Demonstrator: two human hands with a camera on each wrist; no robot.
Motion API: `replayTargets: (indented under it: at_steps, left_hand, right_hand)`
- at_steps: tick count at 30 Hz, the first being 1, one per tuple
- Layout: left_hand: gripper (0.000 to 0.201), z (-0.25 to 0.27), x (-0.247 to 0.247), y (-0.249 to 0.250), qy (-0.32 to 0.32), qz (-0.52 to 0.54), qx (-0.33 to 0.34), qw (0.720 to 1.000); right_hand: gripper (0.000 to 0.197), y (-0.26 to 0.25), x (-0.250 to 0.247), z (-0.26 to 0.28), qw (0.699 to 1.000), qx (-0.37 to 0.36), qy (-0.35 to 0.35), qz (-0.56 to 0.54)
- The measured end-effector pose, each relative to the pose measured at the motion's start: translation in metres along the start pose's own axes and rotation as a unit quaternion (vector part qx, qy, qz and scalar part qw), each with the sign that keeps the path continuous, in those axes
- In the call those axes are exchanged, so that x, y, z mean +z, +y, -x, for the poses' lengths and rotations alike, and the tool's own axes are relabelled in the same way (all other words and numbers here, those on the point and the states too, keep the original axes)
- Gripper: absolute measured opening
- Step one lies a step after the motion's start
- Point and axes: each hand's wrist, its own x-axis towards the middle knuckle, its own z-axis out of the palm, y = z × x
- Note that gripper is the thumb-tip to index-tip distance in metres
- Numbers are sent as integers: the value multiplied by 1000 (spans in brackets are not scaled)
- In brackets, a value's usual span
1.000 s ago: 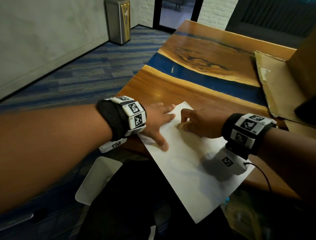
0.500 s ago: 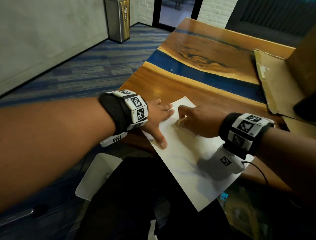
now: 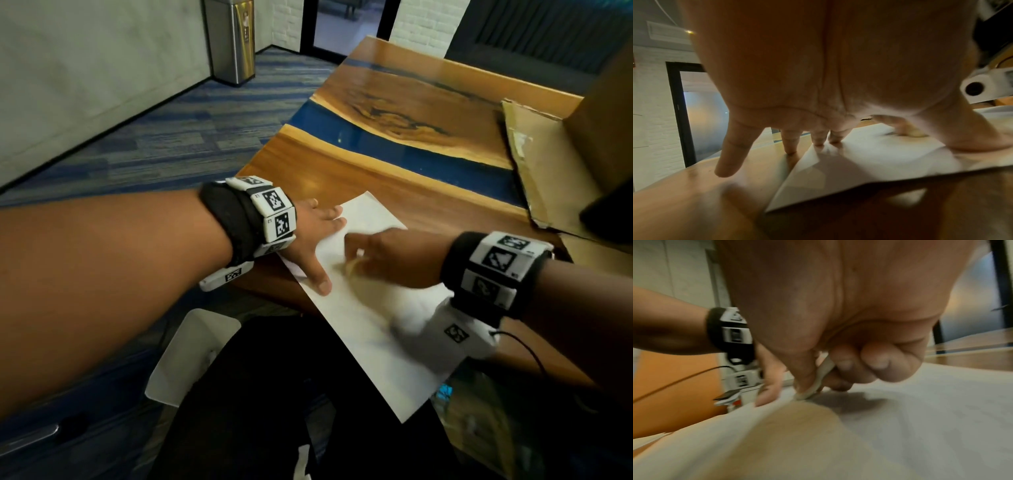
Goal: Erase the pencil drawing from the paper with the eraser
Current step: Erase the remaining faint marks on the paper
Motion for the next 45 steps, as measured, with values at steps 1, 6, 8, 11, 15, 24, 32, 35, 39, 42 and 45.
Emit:
replayTargets:
  at_steps: [1, 6, 8, 11, 15, 24, 32, 35, 39, 42, 45]
  left_hand:
    - [137, -1, 0, -1, 0, -1, 0, 1000]
    - [135, 1, -2, 1, -8, 1, -4, 1000]
    - [135, 1, -3, 1, -9, 4, -6, 1000]
    - [136, -1, -4, 0, -8, 7, -4, 1000]
    - [137, -2, -1, -1, -7, 6, -5, 1000]
    - [134, -2, -1, 2, -2, -1, -8, 1000]
    - [134, -2, -1, 0, -6, 17, 1, 1000]
    - [135, -1, -1, 0, -9, 22, 10, 1000]
    - [131, 2, -2, 2, -6, 21, 13, 1000]
    - [123, 8, -2, -4, 19, 27, 13, 999]
    - [125, 10, 1, -8, 25, 47, -15, 998]
  right_hand:
    - [20, 4, -4, -1, 999, 36, 27, 13]
    - [16, -7, 12, 9, 995, -85, -35, -32]
    - [16, -8, 12, 9, 994, -91, -51, -36]
    - [18, 5, 1, 8, 1000, -4, 17, 17]
    - [16, -9, 12, 16, 994, -102, -38, -15]
    - [18, -15, 20, 14, 993, -111, -21, -23]
    - [20, 7, 0, 6, 998, 51, 36, -3]
    - [18, -1, 2, 4, 1000, 22, 11, -6]
    - [18, 22, -9, -4, 989, 128, 64, 24]
    - [16, 27, -7, -4, 988, 134, 59, 42]
    - [19, 21, -9, 0, 988, 144, 41, 43]
